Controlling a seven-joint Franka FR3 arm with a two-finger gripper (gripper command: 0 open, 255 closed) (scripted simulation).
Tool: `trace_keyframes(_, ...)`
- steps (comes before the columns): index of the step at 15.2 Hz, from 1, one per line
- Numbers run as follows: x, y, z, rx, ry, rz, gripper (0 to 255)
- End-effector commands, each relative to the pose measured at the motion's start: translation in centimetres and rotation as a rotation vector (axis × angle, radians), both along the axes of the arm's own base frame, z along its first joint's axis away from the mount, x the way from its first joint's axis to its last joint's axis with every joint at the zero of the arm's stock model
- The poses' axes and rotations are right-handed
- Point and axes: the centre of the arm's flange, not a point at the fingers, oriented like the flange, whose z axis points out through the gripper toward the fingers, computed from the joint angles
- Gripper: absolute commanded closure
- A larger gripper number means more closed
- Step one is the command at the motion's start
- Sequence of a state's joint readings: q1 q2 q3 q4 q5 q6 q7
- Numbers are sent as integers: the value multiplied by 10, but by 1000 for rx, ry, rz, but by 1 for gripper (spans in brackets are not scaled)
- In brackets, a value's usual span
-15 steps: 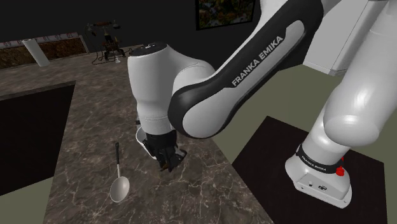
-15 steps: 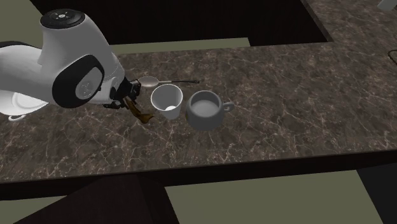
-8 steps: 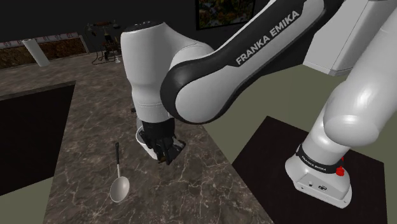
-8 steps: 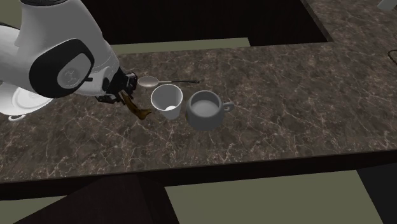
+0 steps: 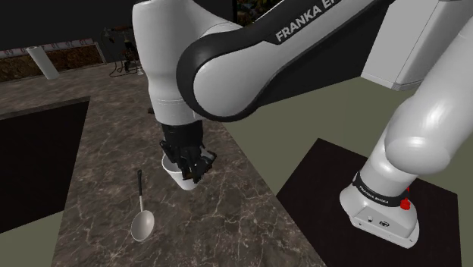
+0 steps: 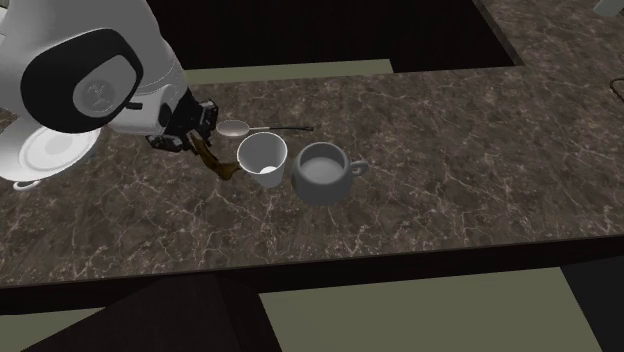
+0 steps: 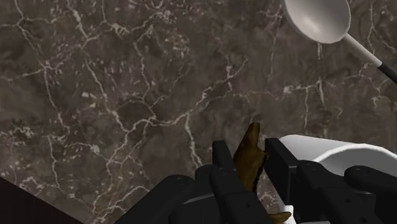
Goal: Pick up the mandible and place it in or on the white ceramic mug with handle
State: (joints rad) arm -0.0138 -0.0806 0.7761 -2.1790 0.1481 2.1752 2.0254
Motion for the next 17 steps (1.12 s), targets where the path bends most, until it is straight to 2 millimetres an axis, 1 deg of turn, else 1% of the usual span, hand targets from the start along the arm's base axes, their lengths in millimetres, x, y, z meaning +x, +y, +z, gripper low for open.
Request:
trace_keyframes(1, 21, -10, 1, 0, 0, 0, 255)
trace_keyframes(17, 214, -97, 2, 0, 0, 0, 255)
